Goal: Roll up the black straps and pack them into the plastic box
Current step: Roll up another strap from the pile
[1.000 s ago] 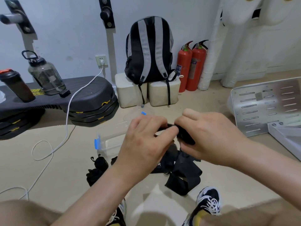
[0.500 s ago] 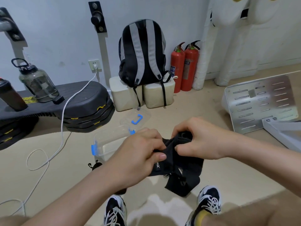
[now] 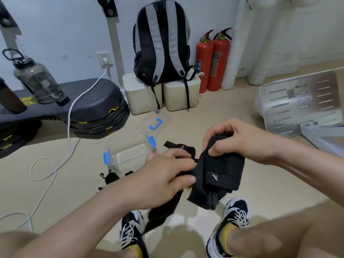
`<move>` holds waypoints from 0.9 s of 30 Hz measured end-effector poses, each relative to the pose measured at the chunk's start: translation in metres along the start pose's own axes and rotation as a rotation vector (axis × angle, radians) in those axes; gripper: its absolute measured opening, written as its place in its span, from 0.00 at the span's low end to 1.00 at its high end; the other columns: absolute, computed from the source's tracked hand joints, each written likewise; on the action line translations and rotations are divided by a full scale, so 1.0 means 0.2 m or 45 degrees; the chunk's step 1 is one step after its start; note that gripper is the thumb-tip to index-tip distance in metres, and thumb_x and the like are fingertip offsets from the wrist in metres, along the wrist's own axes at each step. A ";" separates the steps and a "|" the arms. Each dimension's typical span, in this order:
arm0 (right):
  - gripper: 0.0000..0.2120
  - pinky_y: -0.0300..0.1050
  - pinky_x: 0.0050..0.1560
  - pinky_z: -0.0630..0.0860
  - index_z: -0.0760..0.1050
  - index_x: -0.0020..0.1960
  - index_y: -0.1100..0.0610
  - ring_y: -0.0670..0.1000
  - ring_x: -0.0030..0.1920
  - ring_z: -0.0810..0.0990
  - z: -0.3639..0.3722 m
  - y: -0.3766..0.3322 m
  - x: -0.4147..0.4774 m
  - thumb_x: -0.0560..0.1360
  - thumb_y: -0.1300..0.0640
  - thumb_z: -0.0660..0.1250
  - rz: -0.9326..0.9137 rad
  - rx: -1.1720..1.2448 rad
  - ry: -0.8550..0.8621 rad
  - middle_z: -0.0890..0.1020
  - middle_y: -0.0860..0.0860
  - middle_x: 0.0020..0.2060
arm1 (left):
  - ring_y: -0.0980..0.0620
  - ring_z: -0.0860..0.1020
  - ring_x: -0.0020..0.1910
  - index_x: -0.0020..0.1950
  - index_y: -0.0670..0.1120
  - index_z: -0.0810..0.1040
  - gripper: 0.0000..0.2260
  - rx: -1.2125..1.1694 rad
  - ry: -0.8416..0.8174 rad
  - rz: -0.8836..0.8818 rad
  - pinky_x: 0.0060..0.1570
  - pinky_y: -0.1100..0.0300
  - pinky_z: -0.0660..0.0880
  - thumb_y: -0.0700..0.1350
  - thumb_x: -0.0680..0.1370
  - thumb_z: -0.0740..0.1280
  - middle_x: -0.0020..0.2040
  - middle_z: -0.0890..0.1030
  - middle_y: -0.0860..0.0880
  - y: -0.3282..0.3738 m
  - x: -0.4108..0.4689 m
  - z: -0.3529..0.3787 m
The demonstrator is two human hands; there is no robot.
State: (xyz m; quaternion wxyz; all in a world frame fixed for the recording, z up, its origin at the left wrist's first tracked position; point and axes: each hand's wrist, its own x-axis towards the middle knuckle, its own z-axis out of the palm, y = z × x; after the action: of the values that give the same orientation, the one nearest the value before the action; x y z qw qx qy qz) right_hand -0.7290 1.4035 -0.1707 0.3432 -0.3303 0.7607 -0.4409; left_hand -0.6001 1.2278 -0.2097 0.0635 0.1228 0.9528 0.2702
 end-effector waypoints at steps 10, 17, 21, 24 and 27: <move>0.06 0.52 0.36 0.72 0.82 0.37 0.51 0.55 0.38 0.77 -0.06 0.11 -0.03 0.60 0.53 0.70 -0.056 -0.039 0.185 0.82 0.59 0.39 | 0.53 0.76 0.50 0.38 0.46 0.76 0.30 0.177 -0.383 -0.546 0.55 0.64 0.62 0.74 0.65 0.60 0.47 0.81 0.47 -0.26 -0.09 -0.16; 0.02 0.42 0.28 0.65 0.80 0.37 0.53 0.53 0.29 0.71 -0.02 0.13 0.09 0.64 0.56 0.69 0.028 0.226 0.194 0.74 0.57 0.33 | 0.48 0.77 0.56 0.55 0.55 0.76 0.06 0.255 -0.012 -0.907 0.55 0.53 0.73 0.53 0.79 0.67 0.57 0.81 0.51 -0.56 0.08 -0.20; 0.11 0.34 0.20 0.59 0.76 0.37 0.56 0.47 0.21 0.68 0.01 0.18 0.13 0.76 0.64 0.62 0.182 0.580 0.354 0.73 0.52 0.27 | 0.42 0.78 0.58 0.57 0.51 0.81 0.12 0.109 0.078 -0.895 0.55 0.50 0.75 0.55 0.78 0.64 0.57 0.83 0.48 -0.47 0.09 -0.05; 0.11 0.33 0.20 0.58 0.76 0.39 0.56 0.47 0.23 0.67 0.06 0.21 0.15 0.77 0.64 0.61 0.208 0.712 0.436 0.72 0.52 0.29 | 0.44 0.83 0.52 0.55 0.45 0.84 0.29 -1.221 -0.444 -0.697 0.50 0.54 0.76 0.65 0.82 0.51 0.53 0.86 0.43 -0.21 0.07 0.11; 0.11 0.34 0.20 0.61 0.76 0.38 0.55 0.47 0.23 0.70 0.08 0.19 0.15 0.77 0.64 0.61 0.154 0.729 0.480 0.74 0.51 0.29 | 0.42 0.80 0.61 0.68 0.44 0.76 0.38 -1.985 -0.286 -0.612 0.55 0.49 0.77 0.71 0.76 0.46 0.62 0.82 0.41 -0.10 0.11 0.26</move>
State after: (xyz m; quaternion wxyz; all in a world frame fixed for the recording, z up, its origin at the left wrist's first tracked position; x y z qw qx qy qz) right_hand -0.7391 1.3879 -0.2183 0.3010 -0.0879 0.6744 -0.6685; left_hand -0.6162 1.2431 -0.2649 0.2817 -0.1375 0.4799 0.8194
